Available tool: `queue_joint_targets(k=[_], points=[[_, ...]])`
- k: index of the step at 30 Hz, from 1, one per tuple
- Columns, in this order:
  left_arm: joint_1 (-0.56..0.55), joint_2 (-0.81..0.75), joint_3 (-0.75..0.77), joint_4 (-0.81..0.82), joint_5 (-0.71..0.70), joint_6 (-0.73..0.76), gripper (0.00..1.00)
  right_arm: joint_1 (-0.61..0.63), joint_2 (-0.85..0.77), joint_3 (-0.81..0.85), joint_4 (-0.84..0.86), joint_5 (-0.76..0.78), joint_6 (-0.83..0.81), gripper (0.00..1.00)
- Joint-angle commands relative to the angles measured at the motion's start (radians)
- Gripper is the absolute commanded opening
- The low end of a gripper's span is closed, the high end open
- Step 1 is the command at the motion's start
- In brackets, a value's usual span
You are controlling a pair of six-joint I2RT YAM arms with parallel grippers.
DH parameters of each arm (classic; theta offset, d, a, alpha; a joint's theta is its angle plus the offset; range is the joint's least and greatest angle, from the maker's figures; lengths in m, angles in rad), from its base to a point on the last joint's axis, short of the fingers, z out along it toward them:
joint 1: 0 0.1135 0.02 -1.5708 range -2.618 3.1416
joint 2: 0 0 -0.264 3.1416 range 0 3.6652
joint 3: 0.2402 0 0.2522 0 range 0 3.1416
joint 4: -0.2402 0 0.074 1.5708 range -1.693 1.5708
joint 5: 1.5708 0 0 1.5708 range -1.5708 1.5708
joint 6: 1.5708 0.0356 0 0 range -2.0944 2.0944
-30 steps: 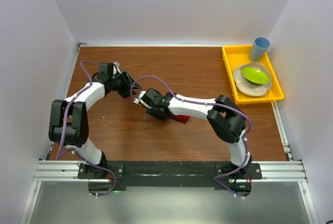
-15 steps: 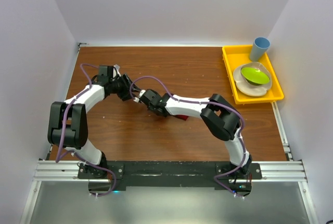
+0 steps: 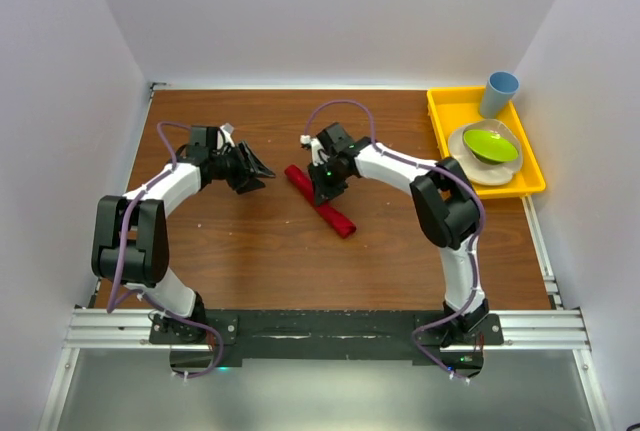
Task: Fold the napkin, place the utensils inside, and roll it up
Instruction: Roll the napkin with the utensil
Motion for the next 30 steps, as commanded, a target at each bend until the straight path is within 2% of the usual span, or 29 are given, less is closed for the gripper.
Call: queue_joint_targets(k=[1,5,8,12,15,20,28,30], points=[[-0.009,-0.021,0.007,0.072,0.099,0.003,0.53,-0.060,-0.011,-0.076,0.070,-0.424,0.231,0.14],[-0.053,0.006,0.023,0.104,0.116,-0.011,0.53,-0.126,0.012,-0.198,0.344,-0.656,0.401,0.14],[-0.109,0.037,0.033,0.165,0.133,-0.042,0.53,-0.160,0.038,-0.260,0.487,-0.729,0.501,0.14],[-0.179,0.104,0.070,0.195,0.119,-0.073,0.53,-0.209,0.089,-0.298,0.558,-0.813,0.547,0.15],[-0.231,0.158,0.089,0.273,0.120,-0.112,0.52,-0.234,0.120,-0.297,0.535,-0.833,0.506,0.17],[-0.244,0.230,0.101,0.368,0.113,-0.151,0.49,-0.257,0.138,-0.277,0.437,-0.830,0.423,0.18],[-0.244,0.327,0.147,0.342,0.055,-0.106,0.41,-0.265,0.151,-0.219,0.299,-0.774,0.304,0.20],[-0.242,0.341,0.150,0.313,0.044,-0.088,0.40,-0.266,0.140,-0.197,0.244,-0.734,0.268,0.25]])
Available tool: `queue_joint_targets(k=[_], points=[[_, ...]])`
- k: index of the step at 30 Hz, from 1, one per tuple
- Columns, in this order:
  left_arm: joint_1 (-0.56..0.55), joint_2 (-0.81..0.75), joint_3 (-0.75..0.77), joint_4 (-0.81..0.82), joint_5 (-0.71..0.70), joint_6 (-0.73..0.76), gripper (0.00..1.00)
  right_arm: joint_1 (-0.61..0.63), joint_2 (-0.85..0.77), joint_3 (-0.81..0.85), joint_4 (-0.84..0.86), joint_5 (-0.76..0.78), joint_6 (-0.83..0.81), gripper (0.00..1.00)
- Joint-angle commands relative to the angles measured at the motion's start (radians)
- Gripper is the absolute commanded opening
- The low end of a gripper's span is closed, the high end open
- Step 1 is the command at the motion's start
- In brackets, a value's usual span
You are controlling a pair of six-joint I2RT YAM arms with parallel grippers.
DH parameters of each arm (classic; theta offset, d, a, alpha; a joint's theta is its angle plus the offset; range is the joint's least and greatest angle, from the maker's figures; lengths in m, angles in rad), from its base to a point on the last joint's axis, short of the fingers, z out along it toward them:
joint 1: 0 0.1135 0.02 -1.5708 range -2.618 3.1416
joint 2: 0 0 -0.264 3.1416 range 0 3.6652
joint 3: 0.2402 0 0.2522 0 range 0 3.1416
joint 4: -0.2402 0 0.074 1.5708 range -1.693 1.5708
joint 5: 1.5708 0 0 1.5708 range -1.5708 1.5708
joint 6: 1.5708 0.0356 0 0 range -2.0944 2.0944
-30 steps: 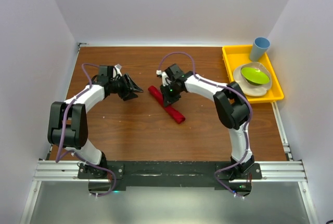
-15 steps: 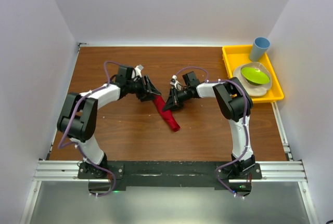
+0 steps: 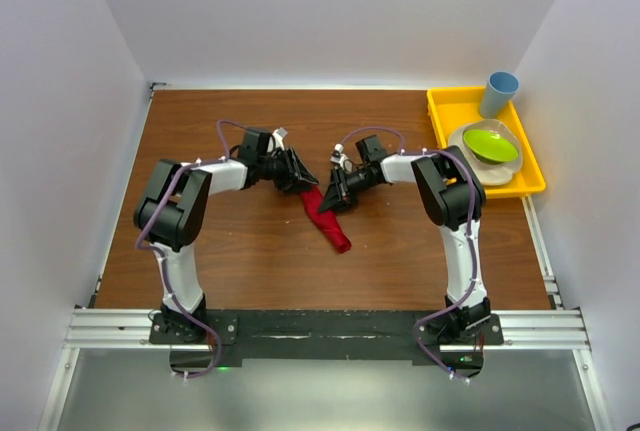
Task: Fold the napkin, place the utensils inside, and roll it up
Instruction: Roll the napkin with the utensil
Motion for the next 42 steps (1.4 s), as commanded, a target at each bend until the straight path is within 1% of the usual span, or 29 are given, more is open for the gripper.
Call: queue_joint_targets(k=[1,2,5,6,9,12,13,15,16,17,22,28,35,42], points=[[0.005,0.027,0.043,-0.011,-0.053,0.041,0.39,-0.005,-0.002,0.057,-0.165,0.133,-0.132,0.28],[0.005,0.030,0.043,-0.037,-0.062,0.058,0.38,-0.004,-0.019,0.069,-0.224,0.159,-0.152,0.32],[0.006,0.033,0.042,-0.065,-0.088,0.080,0.37,-0.002,-0.060,0.103,-0.313,0.242,-0.209,0.38],[0.006,0.035,0.042,-0.065,-0.093,0.084,0.37,-0.001,-0.073,0.117,-0.335,0.276,-0.238,0.42],[0.006,0.039,0.043,-0.065,-0.093,0.087,0.36,0.009,-0.111,0.146,-0.422,0.331,-0.291,0.50],[0.006,0.039,0.047,-0.065,-0.087,0.084,0.35,0.030,-0.155,0.161,-0.479,0.385,-0.331,0.55],[0.006,0.038,0.050,-0.065,-0.082,0.084,0.35,0.039,-0.169,0.167,-0.495,0.443,-0.339,0.58],[0.006,0.029,0.062,-0.065,-0.076,0.078,0.36,0.068,-0.212,0.181,-0.522,0.495,-0.357,0.60],[0.006,0.027,0.069,-0.101,-0.072,0.077,0.36,0.078,-0.228,0.181,-0.525,0.556,-0.358,0.61],[0.006,0.025,0.088,-0.109,-0.070,0.074,0.37,0.090,-0.243,0.183,-0.525,0.583,-0.358,0.62],[0.008,0.005,0.151,-0.144,-0.055,0.055,0.41,0.148,-0.304,0.177,-0.518,0.653,-0.324,0.63],[0.010,0.016,0.192,-0.137,-0.024,0.024,0.42,0.191,-0.360,0.094,-0.473,0.730,-0.305,0.62],[0.026,0.073,0.169,-0.148,-0.047,0.070,0.41,0.203,-0.413,-0.026,-0.469,0.775,-0.325,0.57],[0.033,0.110,0.209,-0.197,-0.075,0.123,0.40,0.209,-0.430,-0.096,-0.427,0.784,-0.319,0.55]])
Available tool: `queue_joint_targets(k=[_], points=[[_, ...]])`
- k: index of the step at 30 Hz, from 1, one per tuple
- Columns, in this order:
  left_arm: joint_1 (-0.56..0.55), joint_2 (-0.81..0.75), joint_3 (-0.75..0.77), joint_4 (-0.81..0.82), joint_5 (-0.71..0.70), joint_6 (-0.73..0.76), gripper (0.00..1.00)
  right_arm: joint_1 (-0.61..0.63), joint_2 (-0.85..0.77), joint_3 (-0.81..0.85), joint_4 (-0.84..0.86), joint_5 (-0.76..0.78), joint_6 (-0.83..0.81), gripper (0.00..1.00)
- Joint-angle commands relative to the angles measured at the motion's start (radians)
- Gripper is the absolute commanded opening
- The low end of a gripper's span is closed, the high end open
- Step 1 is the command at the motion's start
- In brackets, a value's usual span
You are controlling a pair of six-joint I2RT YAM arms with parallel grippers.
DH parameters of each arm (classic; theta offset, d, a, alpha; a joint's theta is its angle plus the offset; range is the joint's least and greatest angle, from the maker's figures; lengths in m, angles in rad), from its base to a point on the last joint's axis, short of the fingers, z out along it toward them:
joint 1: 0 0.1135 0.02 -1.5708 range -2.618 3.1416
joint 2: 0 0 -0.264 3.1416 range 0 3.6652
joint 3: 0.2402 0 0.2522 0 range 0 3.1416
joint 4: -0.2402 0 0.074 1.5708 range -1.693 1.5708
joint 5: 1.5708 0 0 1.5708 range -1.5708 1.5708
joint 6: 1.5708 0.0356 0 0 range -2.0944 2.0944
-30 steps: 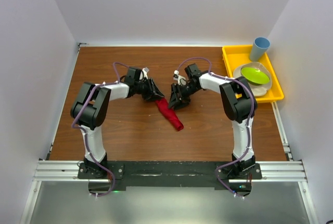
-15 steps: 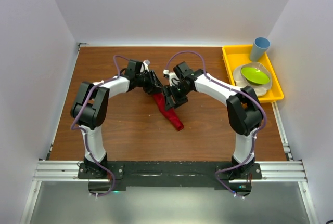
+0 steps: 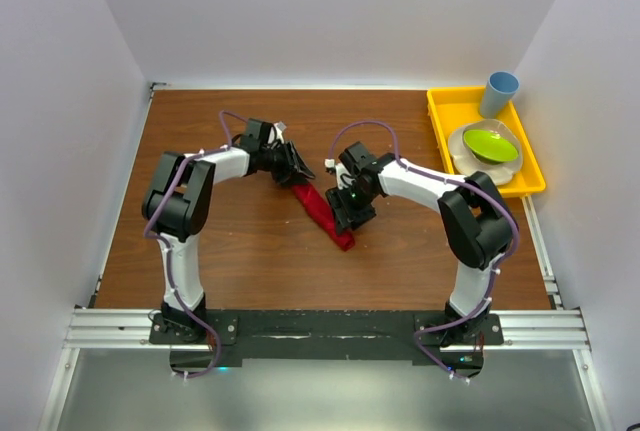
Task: Fold the napkin, place the utensils inside, and roll it up
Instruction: Roll the napkin with the utensil
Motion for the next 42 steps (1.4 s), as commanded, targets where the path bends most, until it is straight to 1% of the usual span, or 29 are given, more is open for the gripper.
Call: queue_joint_targets(k=[1,7,11,14,17,18,21,22,24,25,27,31,35,39,42], points=[[0.007,0.016,0.052,-0.031,-0.017,0.052,0.40,0.010,-0.051,-0.017,0.045,0.034,-0.006,0.55],[0.007,-0.007,0.107,-0.095,-0.040,0.091,0.40,0.016,-0.063,0.032,0.009,0.039,-0.004,0.53],[0.006,-0.059,0.124,-0.113,-0.034,0.092,0.41,0.019,-0.079,0.107,-0.048,0.030,0.007,0.54],[0.001,-0.091,0.104,-0.086,-0.003,0.059,0.41,0.020,-0.091,0.153,-0.060,0.028,0.026,0.56],[-0.008,-0.107,0.046,-0.002,0.052,-0.007,0.40,0.020,-0.071,0.180,-0.030,-0.006,0.060,0.56],[-0.011,-0.107,0.023,0.026,0.066,-0.018,0.39,0.020,-0.062,0.182,-0.016,-0.024,0.071,0.54],[-0.032,-0.095,0.012,0.038,0.077,-0.027,0.37,0.020,-0.025,0.173,0.050,-0.094,0.129,0.44],[-0.037,-0.091,0.006,0.041,0.080,-0.033,0.37,0.020,-0.022,0.162,0.099,-0.120,0.141,0.37],[-0.048,-0.091,-0.015,0.064,0.078,-0.043,0.36,0.019,-0.007,0.127,0.137,-0.133,0.174,0.32],[-0.049,-0.088,-0.023,0.066,0.077,-0.043,0.36,0.019,0.000,0.113,0.157,-0.133,0.177,0.26],[-0.051,-0.084,-0.043,0.068,0.071,-0.038,0.35,0.019,0.013,0.096,0.177,-0.131,0.172,0.22],[-0.051,-0.055,-0.077,0.084,0.080,-0.026,0.34,0.019,0.027,0.027,0.226,-0.115,0.151,0.20],[-0.051,-0.026,-0.059,0.060,0.066,0.022,0.34,0.017,0.036,-0.019,0.246,-0.082,0.134,0.18],[-0.049,0.013,0.020,-0.018,0.046,0.086,0.33,0.019,0.038,-0.021,0.227,-0.064,0.114,0.18],[-0.051,0.004,0.052,-0.041,0.054,0.082,0.33,0.019,0.021,0.018,0.185,-0.056,0.094,0.19]])
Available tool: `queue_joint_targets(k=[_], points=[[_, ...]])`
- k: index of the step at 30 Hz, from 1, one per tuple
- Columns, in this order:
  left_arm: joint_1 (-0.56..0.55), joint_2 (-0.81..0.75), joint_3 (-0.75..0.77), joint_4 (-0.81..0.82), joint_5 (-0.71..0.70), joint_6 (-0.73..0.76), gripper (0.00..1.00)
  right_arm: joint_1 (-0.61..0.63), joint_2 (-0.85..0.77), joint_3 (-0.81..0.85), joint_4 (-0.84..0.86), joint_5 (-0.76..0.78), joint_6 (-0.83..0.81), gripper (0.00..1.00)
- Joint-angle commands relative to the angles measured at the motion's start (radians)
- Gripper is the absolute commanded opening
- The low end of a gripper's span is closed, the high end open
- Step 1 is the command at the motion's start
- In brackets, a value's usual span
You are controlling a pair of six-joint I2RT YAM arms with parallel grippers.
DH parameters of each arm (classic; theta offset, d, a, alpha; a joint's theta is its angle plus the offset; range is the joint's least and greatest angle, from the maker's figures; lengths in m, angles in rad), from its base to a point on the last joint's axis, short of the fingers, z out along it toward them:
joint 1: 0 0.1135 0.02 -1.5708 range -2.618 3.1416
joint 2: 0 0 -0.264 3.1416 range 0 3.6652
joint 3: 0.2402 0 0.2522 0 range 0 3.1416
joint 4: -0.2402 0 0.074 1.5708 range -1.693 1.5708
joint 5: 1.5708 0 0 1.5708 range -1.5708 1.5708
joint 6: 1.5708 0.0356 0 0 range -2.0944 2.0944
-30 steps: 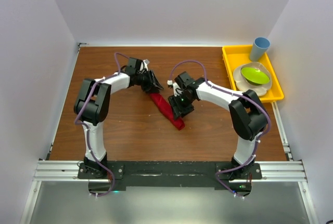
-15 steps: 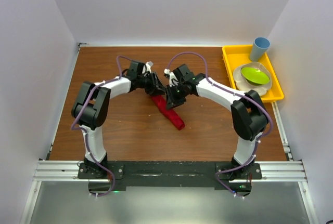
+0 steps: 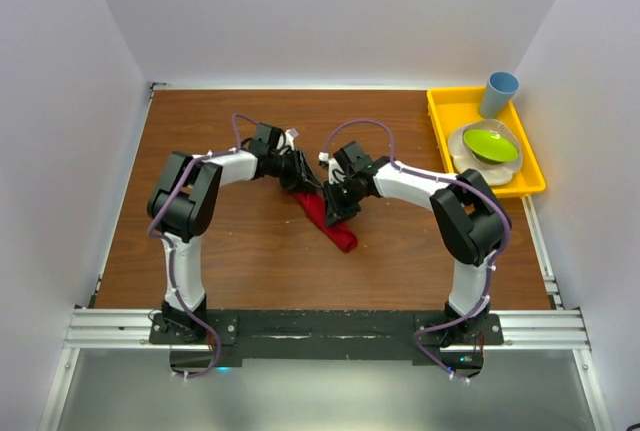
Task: Fold the napkin, place the utensils inside, and roll it up
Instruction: Roll the napkin with the utensil
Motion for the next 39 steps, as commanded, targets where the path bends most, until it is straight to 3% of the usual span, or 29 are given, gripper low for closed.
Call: queue_joint_targets(k=[1,6,10,18,25,28,32,39], points=[[0.002,-0.020,0.073,-0.036,0.001,0.042,0.33,0.005,-0.027,0.056,-0.034,0.041,-0.041,0.20],[0.008,-0.103,0.122,-0.086,-0.016,0.048,0.35,0.003,-0.051,0.136,-0.108,0.024,-0.047,0.24],[0.032,-0.154,0.133,-0.109,-0.021,0.047,0.37,0.005,-0.030,0.158,-0.087,-0.007,-0.032,0.33],[0.133,-0.299,0.044,-0.161,-0.029,0.048,0.40,0.003,0.081,0.171,0.002,-0.022,0.013,0.31],[0.164,-0.433,-0.011,-0.276,-0.076,0.129,0.45,0.008,0.058,0.211,-0.080,0.021,-0.030,0.33],[0.163,-0.474,-0.075,-0.243,-0.087,0.139,0.47,0.006,0.026,0.211,-0.142,0.031,-0.039,0.35],[0.146,-0.441,-0.149,-0.094,0.019,0.070,0.45,0.008,-0.066,0.133,-0.140,0.015,-0.021,0.36],[0.097,-0.260,-0.087,0.009,0.001,0.042,0.34,0.003,-0.180,-0.005,-0.146,0.028,-0.010,0.27]])
